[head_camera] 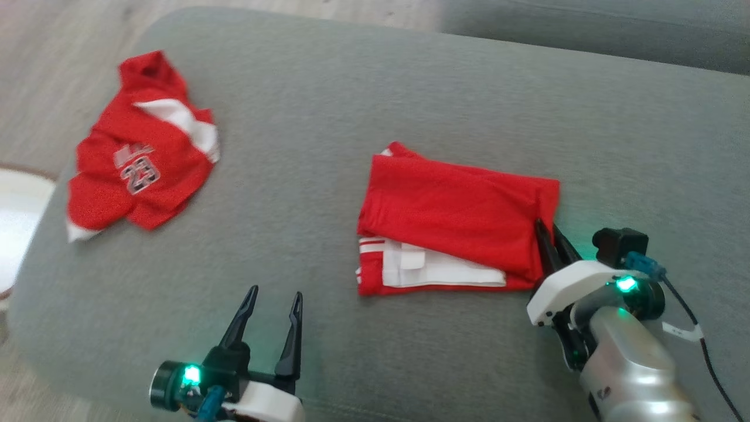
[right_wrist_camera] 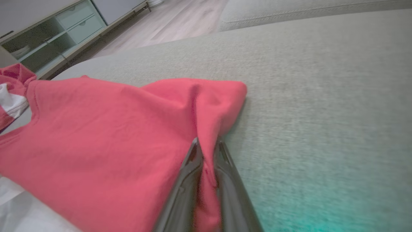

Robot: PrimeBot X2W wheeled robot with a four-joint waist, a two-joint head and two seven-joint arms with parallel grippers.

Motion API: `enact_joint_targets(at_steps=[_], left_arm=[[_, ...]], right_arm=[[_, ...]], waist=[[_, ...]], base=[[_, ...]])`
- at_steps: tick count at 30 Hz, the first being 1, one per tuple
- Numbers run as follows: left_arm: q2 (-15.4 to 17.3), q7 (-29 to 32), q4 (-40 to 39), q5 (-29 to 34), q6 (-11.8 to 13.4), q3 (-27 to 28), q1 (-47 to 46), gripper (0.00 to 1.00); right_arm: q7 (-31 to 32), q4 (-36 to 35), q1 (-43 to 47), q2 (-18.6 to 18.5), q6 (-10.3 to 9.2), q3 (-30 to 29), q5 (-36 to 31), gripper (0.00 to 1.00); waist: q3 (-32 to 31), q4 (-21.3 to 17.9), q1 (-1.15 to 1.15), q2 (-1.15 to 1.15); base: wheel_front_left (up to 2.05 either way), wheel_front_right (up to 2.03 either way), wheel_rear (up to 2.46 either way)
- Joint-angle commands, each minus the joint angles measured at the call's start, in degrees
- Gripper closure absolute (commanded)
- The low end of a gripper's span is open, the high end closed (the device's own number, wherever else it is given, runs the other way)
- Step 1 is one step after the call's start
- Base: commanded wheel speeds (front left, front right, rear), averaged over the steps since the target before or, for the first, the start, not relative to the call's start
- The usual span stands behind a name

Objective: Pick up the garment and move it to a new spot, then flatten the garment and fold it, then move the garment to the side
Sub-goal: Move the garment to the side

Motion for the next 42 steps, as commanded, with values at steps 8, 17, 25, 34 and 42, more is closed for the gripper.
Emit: enact_joint_targets(at_steps=[8,17,25,34,42], left_arm=[[0.02,-0.3,-2.71,-0.32,-0.41,1.9,-3.24,0.0],[0.02,-0.3,-2.44,-0.83,-0.63,0.37,-6.09,0.0],[0.02,-0.3,-1.59,-0.39,-1.29,-0.66,-7.52,0.0],[0.02,-0.3,-1.08,1.29,-2.51,-1.36,-8.62,0.0],[0.42,-0.3,-1.41,3.3,-3.57,-0.94,-9.92,0.0]], right_arm=[[0.04,-6.68,0.7,0.14,-0.04,-0.33,-2.85,1.0],[0.04,-10.16,1.08,0.14,-0.04,1.79,-1.99,1.0],[0.04,-12.51,1.5,0.14,-0.04,2.06,-1.0,1.0],[0.04,-13.81,-2.38,-0.07,-0.04,-2.13,-5.59,1.0],[0.12,-7.71,-14.87,-6.86,-0.04,-9.62,-13.71,1.0]], waist=[[-2.01,-17.31,0.0,0.0],[-0.88,-33.91,0.0,0.0],[1.24,-42.59,0.0,0.0],[4.62,-40.24,0.0,0.0],[9.33,-33.32,0.0,0.0]], base=[[0.0,0.0,0.0],[0.0,0.0,0.0],[0.0,0.0,0.0],[0.0,0.0,0.0],[0.0,0.0,0.0]])
